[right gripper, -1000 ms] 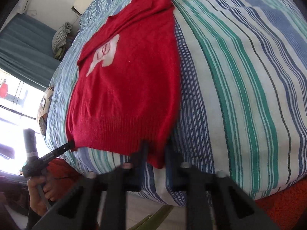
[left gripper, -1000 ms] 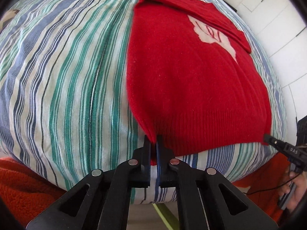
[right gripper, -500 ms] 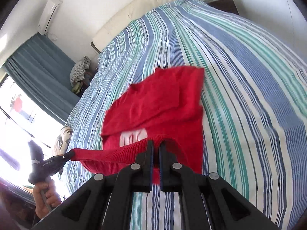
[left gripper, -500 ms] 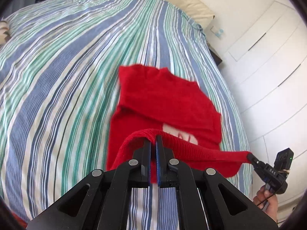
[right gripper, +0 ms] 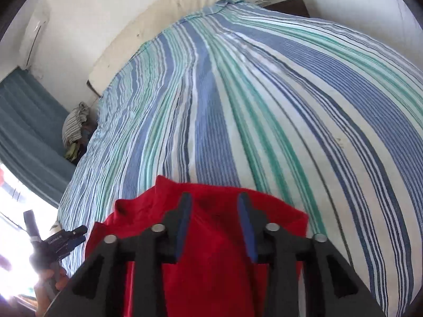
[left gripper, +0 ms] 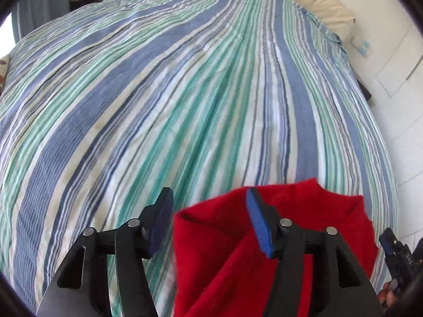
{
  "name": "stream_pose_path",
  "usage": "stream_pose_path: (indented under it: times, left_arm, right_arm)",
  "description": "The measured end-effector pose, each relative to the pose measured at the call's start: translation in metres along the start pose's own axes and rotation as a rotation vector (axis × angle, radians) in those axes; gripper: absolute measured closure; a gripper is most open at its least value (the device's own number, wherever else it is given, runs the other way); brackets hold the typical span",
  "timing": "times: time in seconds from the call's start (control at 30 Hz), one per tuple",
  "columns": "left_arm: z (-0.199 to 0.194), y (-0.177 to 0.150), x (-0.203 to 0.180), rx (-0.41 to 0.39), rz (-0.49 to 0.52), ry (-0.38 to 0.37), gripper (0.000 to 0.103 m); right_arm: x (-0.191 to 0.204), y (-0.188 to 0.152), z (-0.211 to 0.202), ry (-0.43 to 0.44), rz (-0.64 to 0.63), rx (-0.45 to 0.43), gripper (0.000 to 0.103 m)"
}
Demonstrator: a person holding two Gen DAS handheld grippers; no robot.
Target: Fold small clothes
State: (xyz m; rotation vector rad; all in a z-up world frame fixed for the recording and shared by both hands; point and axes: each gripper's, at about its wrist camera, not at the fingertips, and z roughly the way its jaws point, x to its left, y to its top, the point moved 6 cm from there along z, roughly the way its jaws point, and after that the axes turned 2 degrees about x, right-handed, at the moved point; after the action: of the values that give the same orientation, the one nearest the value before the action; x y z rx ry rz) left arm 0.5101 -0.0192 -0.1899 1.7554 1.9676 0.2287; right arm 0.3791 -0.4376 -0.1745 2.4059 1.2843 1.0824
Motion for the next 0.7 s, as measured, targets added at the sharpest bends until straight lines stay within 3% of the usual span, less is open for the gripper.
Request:
stream_pose_path:
  times: [0.07,0.17,0.27,0.37,0.47,0.53,0.6,0.7]
  left_arm:
    - [-0.011,-0.001,0.011,-0.030,0.001,-0.003,0.039]
    - [-0.033,-0.020,0.015,-0.052,0.076,-0.005,0.031]
    - [-0.054,-0.062,0.009,-0.049,0.192,-0.012,0.017]
    - [-0.065,-0.106,0.012,-0.019,0.273,0.055,0.016]
    - [-0.084,-0.147,0.016,0.007,0.309,0.091,0.016]
    - [-0.101,-0.167,0.016,-0.004,0.327,0.109,0.016]
    - [-0.119,-0.182,0.015,-0.024,0.329,0.126,0.015]
    - [-0.142,-0.199,0.013,-0.059,0.309,0.124,0.012]
  right_arm:
    - [0.000,-0.001,-0.013,0.008,-0.022,-0.025,0.058]
    - [0.024,-0.020,-0.033,0.024,-0.206,-0.008,0.058]
    - [0.050,-0.064,-0.051,0.099,-0.388,0.062,0.056]
    - [0.047,-0.117,-0.059,0.099,-0.491,0.164,0.054]
    - [0.013,-0.152,-0.067,-0.015,-0.462,0.215,0.054]
    - [-0.001,-0.164,-0.087,-0.016,-0.405,0.192,0.054]
    - [-0.008,-0.177,-0.111,-0.022,-0.375,0.159,0.041]
    - [-0.009,-0.194,-0.143,-0.017,-0.352,0.112,0.032]
